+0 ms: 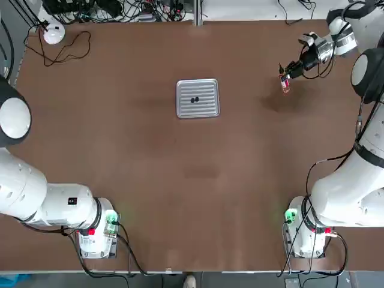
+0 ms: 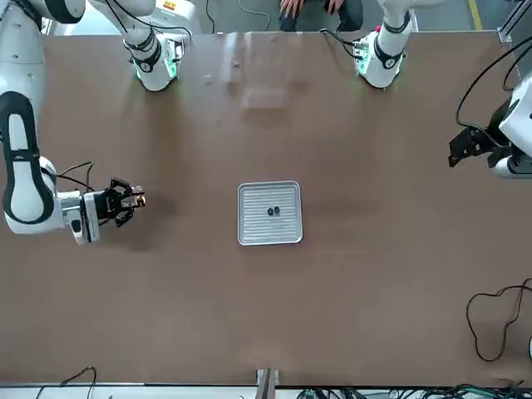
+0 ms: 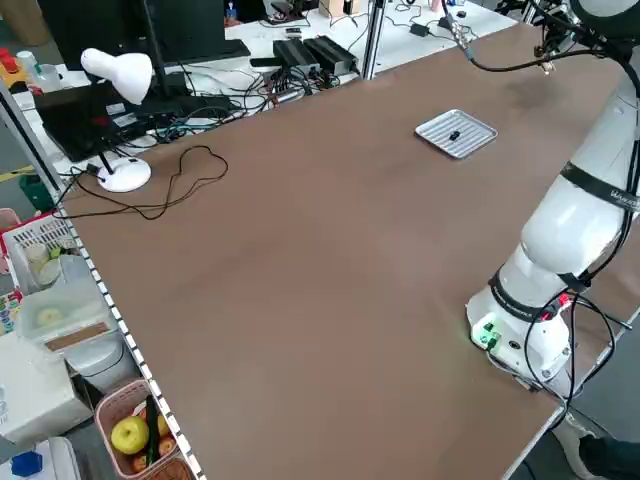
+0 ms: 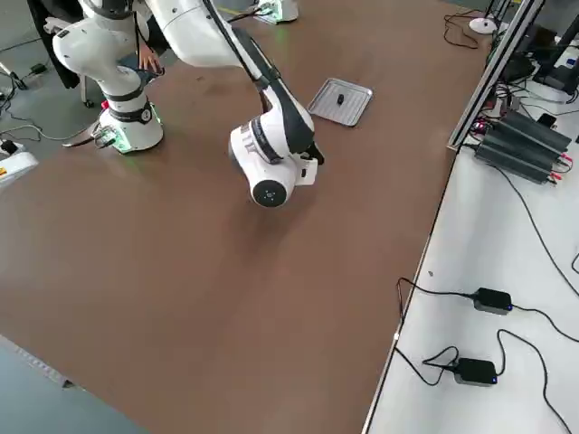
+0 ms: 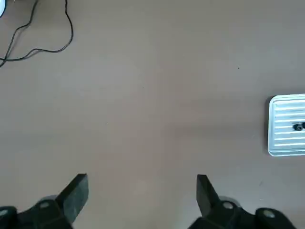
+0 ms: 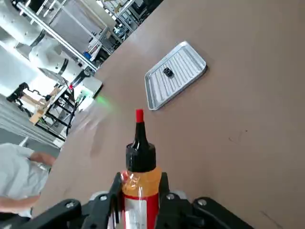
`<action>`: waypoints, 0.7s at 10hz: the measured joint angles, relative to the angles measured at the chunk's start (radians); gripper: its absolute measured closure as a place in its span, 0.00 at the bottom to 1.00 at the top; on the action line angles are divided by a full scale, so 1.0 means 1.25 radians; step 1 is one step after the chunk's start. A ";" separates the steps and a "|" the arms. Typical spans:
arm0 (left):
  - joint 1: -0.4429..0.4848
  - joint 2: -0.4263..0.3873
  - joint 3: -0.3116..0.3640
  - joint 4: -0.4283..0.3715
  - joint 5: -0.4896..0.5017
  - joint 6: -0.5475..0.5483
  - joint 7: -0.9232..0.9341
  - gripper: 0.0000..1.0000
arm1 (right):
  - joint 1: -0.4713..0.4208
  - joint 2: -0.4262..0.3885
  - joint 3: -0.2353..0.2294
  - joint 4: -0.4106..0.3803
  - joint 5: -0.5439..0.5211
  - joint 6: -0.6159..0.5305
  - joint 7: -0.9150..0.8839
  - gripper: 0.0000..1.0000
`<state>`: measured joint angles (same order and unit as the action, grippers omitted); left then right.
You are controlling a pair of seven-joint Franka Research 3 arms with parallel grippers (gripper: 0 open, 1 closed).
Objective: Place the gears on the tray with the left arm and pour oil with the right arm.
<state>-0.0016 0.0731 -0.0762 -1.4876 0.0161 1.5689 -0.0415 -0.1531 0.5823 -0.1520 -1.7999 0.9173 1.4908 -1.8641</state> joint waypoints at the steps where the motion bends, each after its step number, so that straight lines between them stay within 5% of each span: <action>1: 0.000 0.000 0.000 0.000 0.000 0.000 0.000 0.00 | 0.000 -0.002 -0.004 -0.011 0.000 0.015 -0.097 0.68; 7: 0.002 0.000 0.002 0.000 0.000 -0.003 0.001 0.00 | -0.078 -0.002 -0.034 -0.081 0.004 0.023 -0.413 0.68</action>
<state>0.0004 0.0731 -0.0743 -1.4875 0.0162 1.5655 -0.0398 -0.2502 0.5802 -0.1944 -1.9018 0.9220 1.5190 -2.3802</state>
